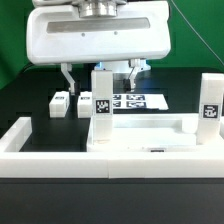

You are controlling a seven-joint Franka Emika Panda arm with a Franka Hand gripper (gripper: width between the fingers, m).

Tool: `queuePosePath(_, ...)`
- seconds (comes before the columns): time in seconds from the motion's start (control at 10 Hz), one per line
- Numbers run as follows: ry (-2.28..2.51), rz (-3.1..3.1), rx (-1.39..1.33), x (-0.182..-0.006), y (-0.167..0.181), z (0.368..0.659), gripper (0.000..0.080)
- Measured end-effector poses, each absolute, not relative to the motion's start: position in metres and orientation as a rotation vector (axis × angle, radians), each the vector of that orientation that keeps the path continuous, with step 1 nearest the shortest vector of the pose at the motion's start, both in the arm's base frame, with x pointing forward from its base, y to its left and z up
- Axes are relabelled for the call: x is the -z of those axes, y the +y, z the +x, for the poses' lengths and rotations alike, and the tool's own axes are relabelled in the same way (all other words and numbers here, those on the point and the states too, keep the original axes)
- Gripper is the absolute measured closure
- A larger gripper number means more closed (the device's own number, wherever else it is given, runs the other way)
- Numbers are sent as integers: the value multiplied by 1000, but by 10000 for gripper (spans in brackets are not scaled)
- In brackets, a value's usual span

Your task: Assemble desk

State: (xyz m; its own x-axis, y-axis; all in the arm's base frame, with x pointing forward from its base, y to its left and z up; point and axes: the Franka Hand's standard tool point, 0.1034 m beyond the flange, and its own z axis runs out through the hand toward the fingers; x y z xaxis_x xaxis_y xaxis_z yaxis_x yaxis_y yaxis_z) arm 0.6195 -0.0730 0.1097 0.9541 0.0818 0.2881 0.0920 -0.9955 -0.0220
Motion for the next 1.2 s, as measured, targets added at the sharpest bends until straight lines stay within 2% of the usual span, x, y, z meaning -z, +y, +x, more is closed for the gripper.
queuePosePath(0.3, -149, -3063, 438, -125, -76, 629, 152)
queuePosePath(0.7, -141, -3056, 395, -120, -74, 626, 151)
queuePosePath(1.1, -179, -3019, -30, -110, -71, 611, 151)
queuePosePath(1.2, -169, -3034, 15, -110, -77, 614, 151)
